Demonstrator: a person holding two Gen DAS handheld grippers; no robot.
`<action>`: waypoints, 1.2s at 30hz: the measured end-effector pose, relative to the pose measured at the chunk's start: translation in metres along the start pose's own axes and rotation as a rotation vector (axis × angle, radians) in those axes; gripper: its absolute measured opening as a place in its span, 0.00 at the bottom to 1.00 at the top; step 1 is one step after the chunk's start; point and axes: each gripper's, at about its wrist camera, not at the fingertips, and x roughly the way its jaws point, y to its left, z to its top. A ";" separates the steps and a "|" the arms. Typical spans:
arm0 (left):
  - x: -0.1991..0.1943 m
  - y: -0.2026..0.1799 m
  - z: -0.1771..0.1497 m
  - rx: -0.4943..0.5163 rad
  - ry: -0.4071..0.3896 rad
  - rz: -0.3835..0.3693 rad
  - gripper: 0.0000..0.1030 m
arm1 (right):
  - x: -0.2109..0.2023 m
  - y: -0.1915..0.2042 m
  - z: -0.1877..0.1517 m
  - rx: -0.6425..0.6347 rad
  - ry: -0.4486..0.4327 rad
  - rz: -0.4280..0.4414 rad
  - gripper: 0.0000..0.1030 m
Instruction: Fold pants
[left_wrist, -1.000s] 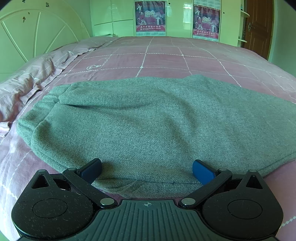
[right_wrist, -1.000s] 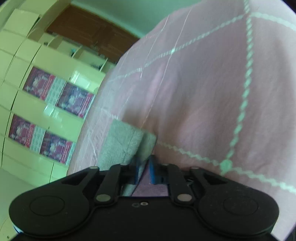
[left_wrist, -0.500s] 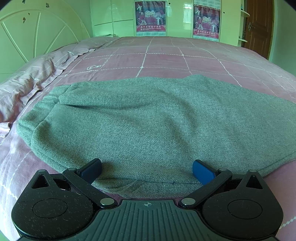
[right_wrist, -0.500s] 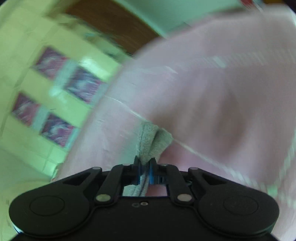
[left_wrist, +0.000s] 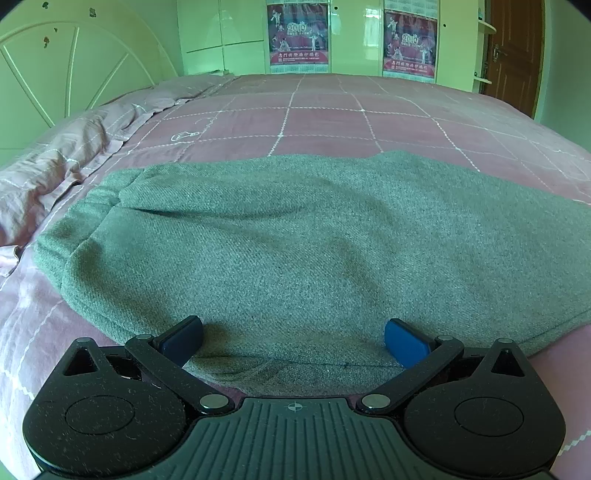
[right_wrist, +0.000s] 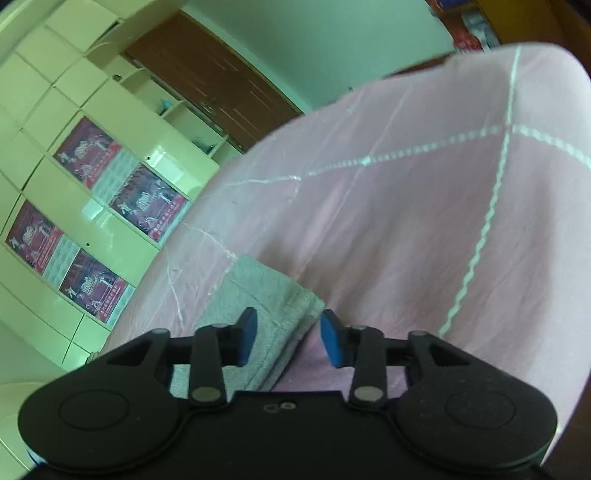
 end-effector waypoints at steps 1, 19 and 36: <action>0.000 0.000 0.000 -0.001 -0.001 -0.001 1.00 | -0.002 0.006 0.000 -0.027 0.008 0.017 0.31; -0.024 0.107 0.004 -0.320 -0.098 0.139 1.00 | 0.107 0.339 -0.148 -0.695 0.523 0.637 0.46; 0.049 0.191 -0.006 -0.530 -0.049 0.013 0.96 | 0.216 0.415 -0.278 -0.972 0.991 0.642 0.09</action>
